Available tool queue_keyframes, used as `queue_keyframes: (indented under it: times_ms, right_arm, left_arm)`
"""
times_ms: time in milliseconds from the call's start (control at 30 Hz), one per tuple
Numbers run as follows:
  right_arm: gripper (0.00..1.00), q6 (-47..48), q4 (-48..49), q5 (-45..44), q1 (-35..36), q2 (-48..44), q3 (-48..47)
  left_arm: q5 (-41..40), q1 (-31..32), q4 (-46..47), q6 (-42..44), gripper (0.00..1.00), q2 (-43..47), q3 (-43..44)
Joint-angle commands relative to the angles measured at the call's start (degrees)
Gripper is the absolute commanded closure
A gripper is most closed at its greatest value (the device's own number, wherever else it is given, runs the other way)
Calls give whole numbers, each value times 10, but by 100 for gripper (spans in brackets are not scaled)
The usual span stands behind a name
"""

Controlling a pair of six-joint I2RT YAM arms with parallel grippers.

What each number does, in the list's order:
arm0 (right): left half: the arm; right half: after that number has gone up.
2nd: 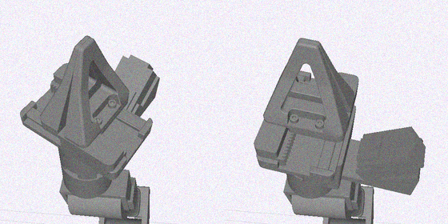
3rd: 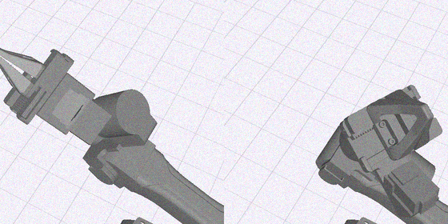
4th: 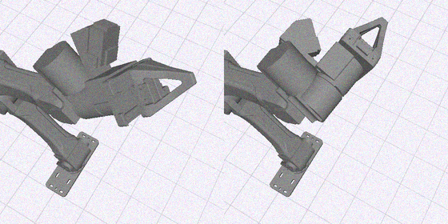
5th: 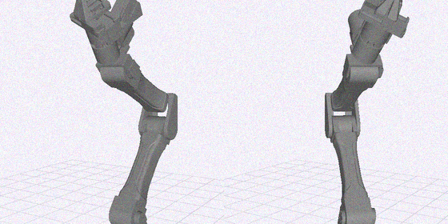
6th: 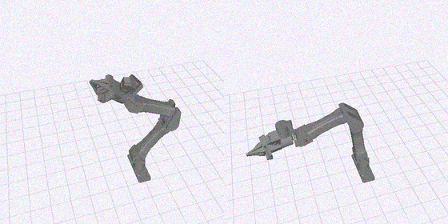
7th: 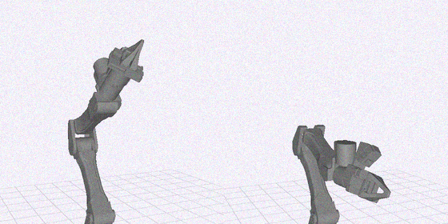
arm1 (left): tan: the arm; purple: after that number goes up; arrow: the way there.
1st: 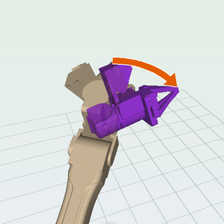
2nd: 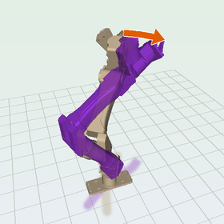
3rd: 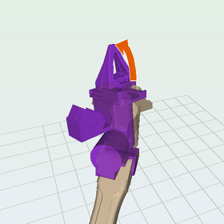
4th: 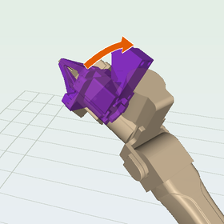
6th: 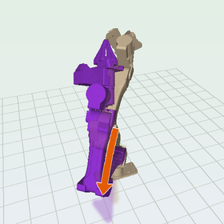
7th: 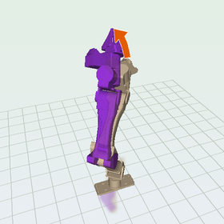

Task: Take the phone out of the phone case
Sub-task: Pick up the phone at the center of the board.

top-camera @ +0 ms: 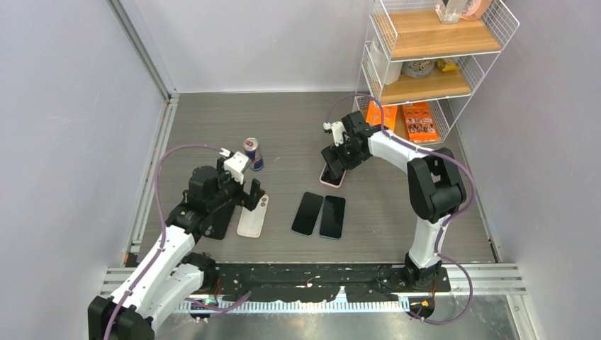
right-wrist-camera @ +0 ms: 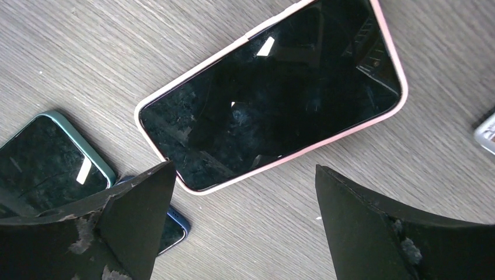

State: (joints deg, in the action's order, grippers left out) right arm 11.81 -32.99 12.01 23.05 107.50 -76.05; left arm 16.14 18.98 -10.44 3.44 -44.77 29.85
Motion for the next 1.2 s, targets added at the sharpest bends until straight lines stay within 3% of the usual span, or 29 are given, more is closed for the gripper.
queue_keyframes:
  times_ms: [0, 767, 1167]
  right_arm:
    - [4, -26, 15, 21, -8, 14, -11]
    - [4, -56, 16, 136, -9, 43, -3]
    - [4, -45, 14, 145, 51, 52, -21]
  left_arm:
    - [14, -4, 35, -3, 0, 0, -3]
    - [17, -5, 42, -1, 0, -10, -6]
    - [20, -5, 47, -2, 0, -21, -7]
